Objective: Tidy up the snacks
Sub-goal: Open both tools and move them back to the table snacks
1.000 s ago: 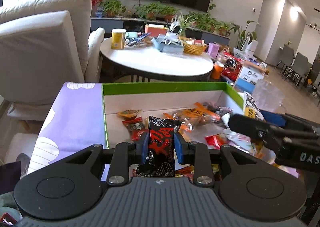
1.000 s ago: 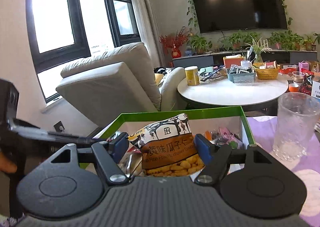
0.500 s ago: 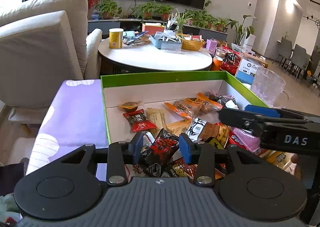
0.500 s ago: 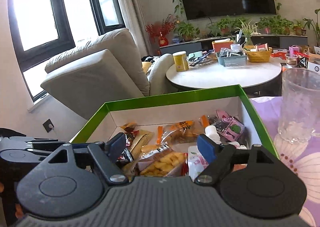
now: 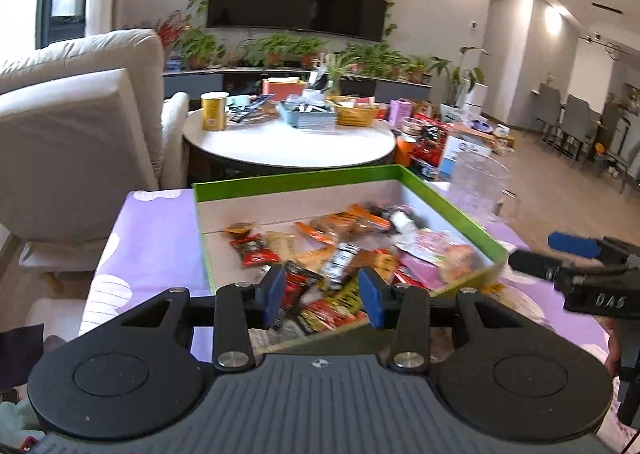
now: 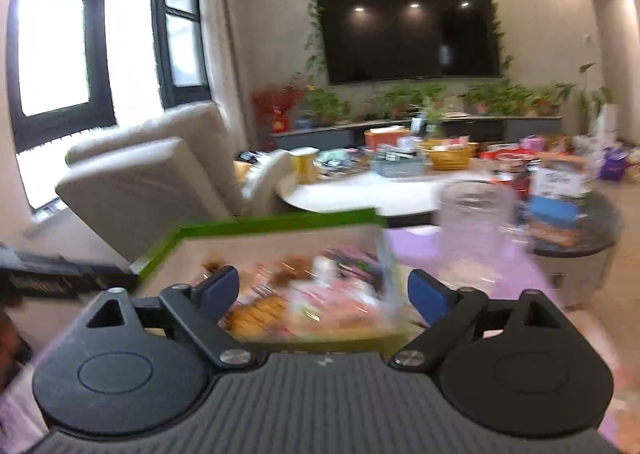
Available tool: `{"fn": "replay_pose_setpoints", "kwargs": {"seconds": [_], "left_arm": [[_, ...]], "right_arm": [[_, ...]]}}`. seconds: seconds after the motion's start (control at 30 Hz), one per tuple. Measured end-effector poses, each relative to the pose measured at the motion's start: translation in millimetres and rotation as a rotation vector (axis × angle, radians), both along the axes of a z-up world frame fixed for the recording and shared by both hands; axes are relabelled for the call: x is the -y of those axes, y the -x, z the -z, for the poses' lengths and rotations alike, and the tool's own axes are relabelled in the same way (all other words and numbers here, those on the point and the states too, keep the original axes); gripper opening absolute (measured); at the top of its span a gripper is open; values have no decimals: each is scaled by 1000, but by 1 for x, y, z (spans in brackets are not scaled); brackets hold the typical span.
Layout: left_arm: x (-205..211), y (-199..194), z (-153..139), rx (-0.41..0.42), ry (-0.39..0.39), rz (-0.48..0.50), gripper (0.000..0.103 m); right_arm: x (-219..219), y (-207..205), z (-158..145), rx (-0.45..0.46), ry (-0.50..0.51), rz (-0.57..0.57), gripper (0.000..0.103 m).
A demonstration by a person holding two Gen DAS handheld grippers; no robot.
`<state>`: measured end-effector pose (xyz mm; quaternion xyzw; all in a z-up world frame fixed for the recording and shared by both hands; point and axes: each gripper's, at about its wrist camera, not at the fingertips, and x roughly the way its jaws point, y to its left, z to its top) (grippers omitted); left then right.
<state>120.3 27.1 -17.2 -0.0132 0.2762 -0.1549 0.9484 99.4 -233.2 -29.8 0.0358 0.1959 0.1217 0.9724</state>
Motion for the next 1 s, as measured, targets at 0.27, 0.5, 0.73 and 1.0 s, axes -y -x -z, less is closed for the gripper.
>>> {"fn": "replay_pose_setpoints", "kwargs": {"seconds": [0.27, 0.5, 0.73, 1.0], "left_arm": [[23, 20, 4, -44, 2, 20, 38], [32, 42, 15, -72, -30, 32, 38], [56, 52, 23, -129, -51, 94, 38], [110, 52, 41, -332, 19, 140, 44]], "right_arm": [[50, 6, 39, -250, -97, 2, 47], [52, 5, 60, -310, -164, -86, 47], [34, 58, 53, -257, -196, -439, 47], [77, 63, 59, -218, -223, -133, 47]]}}
